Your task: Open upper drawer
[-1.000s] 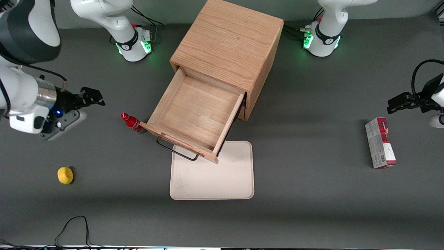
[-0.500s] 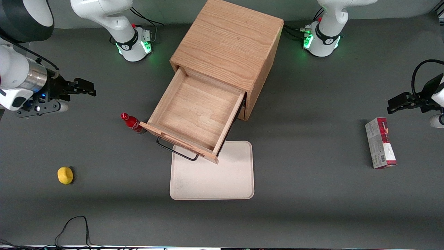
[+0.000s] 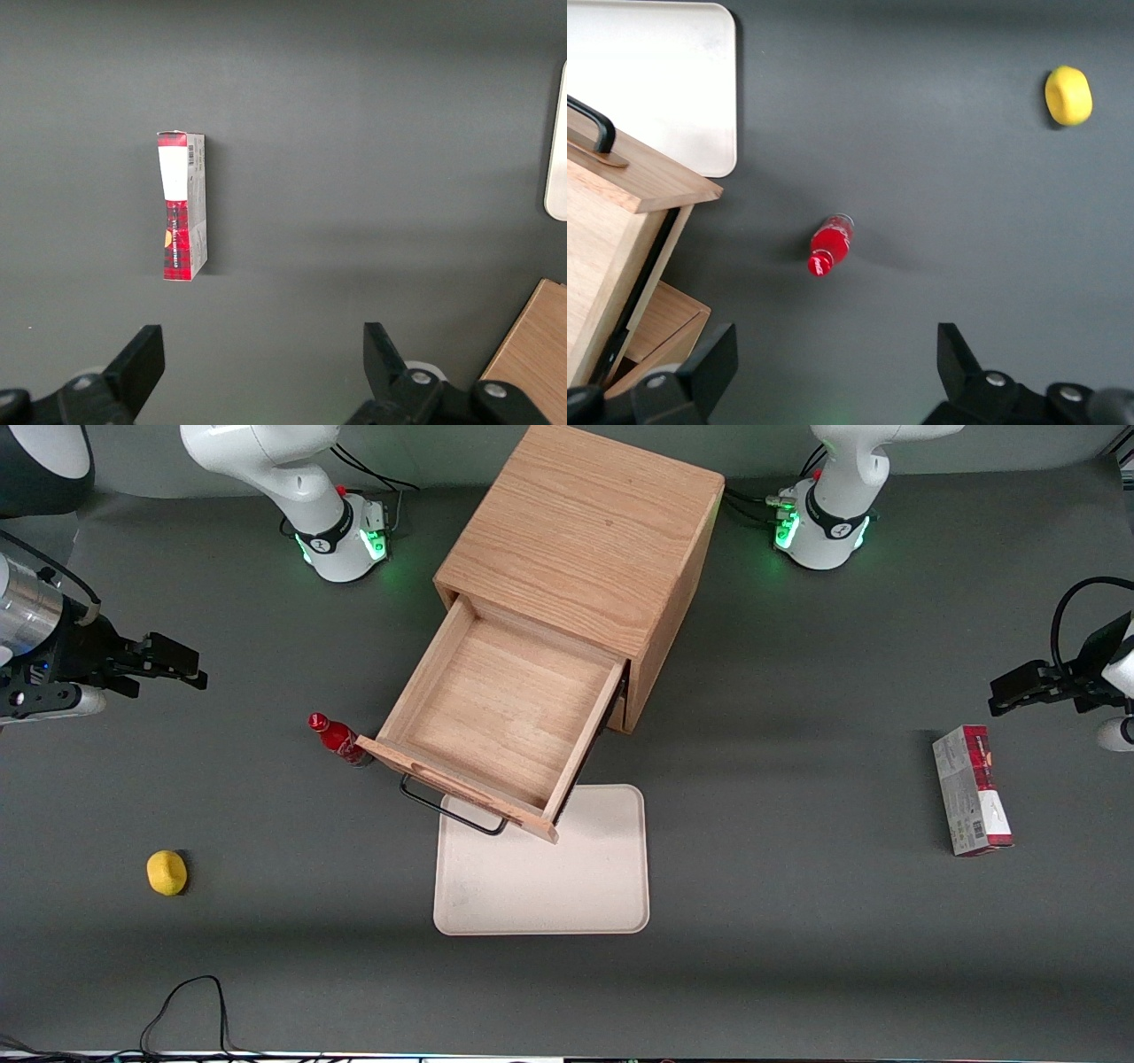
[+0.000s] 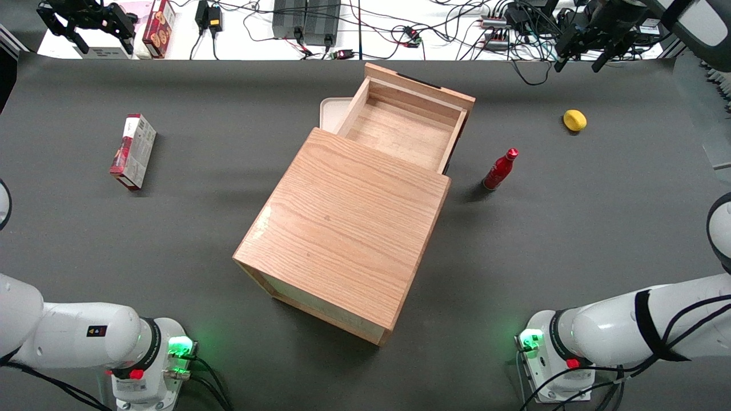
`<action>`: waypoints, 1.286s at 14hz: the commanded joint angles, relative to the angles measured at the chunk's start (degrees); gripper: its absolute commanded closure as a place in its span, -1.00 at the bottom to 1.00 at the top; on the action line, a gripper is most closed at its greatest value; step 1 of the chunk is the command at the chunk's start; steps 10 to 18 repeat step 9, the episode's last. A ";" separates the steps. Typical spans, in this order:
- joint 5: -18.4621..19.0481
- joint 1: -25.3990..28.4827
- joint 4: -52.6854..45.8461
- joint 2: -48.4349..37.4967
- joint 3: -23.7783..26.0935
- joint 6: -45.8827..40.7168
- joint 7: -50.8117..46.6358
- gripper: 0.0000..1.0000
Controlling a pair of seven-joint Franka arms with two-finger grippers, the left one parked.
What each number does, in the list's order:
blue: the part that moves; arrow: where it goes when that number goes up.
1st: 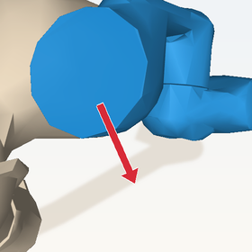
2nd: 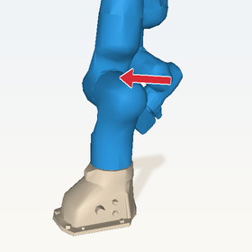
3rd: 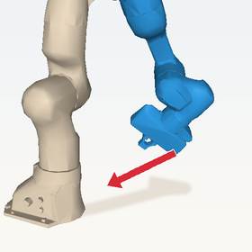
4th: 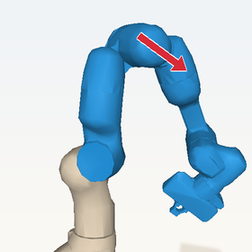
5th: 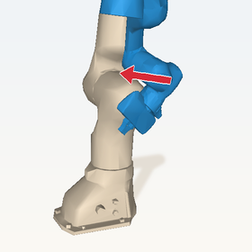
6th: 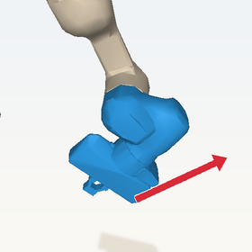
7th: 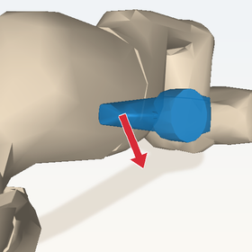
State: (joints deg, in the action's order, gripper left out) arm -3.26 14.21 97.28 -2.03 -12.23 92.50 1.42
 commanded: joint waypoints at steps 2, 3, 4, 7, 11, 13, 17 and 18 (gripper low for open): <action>0.71 -5.29 1.25 -0.61 5.60 1.19 -0.46 -1.00; 0.71 -7.94 0.72 -0.26 8.25 1.37 2.25 -1.00; 0.62 -9.01 0.28 0.18 8.54 1.45 5.75 -1.00; 0.71 -11.92 0.19 0.18 11.27 1.37 6.05 -1.00; 0.71 -12.10 -0.33 0.36 11.27 1.28 6.23 -1.00; 0.71 -12.10 -0.33 0.36 11.27 1.28 6.23 -1.00; 0.71 -12.10 -0.33 0.36 11.27 1.28 6.23 -1.00; 0.71 -12.10 -0.33 0.36 11.27 1.28 6.23 -1.00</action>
